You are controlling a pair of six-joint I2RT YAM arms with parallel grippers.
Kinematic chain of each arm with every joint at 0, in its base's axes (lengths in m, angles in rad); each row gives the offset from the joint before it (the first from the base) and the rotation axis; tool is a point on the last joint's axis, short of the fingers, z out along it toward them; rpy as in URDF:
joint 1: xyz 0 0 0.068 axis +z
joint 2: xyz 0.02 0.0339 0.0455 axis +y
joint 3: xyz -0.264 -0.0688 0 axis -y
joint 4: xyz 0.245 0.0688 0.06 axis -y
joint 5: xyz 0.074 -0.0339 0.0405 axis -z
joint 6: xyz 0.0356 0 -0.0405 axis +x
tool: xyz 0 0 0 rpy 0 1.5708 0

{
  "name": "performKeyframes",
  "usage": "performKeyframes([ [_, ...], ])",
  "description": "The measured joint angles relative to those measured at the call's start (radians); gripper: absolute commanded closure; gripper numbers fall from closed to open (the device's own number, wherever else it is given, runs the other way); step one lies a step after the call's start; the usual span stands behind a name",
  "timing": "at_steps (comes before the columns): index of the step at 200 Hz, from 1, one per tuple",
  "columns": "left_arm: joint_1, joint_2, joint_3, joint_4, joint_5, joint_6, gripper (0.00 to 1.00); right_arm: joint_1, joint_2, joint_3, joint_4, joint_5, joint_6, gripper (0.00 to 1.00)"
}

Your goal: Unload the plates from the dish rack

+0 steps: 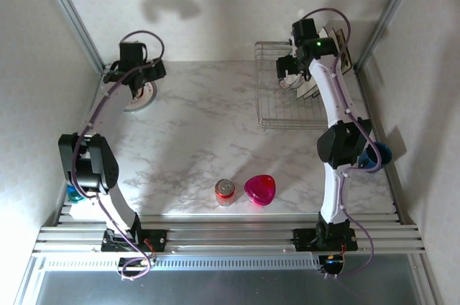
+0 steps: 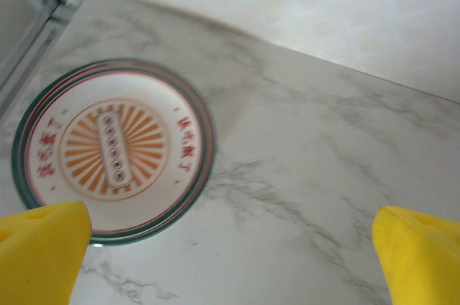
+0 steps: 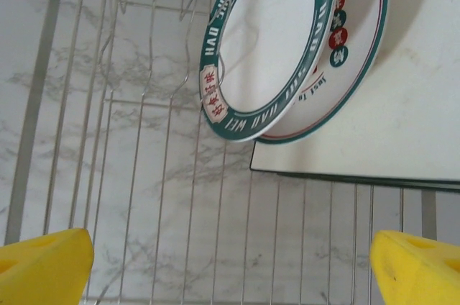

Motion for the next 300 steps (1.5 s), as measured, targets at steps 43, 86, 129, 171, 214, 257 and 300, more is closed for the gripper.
performKeyframes([
  [43,-0.021,0.034,0.056,-0.125,0.07,0.092,0.0,-0.012,0.18,0.203,0.008,0.026,0.0,0.04],
  [86,-0.021,0.058,0.056,-0.2,0.069,0.13,0.0,-0.036,0.287,0.293,0.037,0.058,-0.001,0.05],
  [129,-0.024,0.058,0.056,-0.214,0.071,0.146,0.01,-0.054,0.293,0.292,0.087,0.07,0.0,0.07],
  [171,-0.026,0.06,0.056,-0.221,0.072,0.149,0.0,-0.06,0.31,0.293,0.13,0.058,0.004,0.1],
  [214,-0.03,0.068,0.056,-0.234,0.072,0.149,0.0,-0.06,0.363,0.309,0.154,0.041,0.007,0.14],
  [257,-0.034,0.068,0.057,-0.258,0.072,0.15,0.0,-0.06,0.39,0.313,0.174,0.029,0.021,0.17],
  [300,-0.034,0.07,0.058,-0.265,0.072,0.153,0.0,-0.062,0.41,0.327,0.187,0.014,0.05,0.34],
])
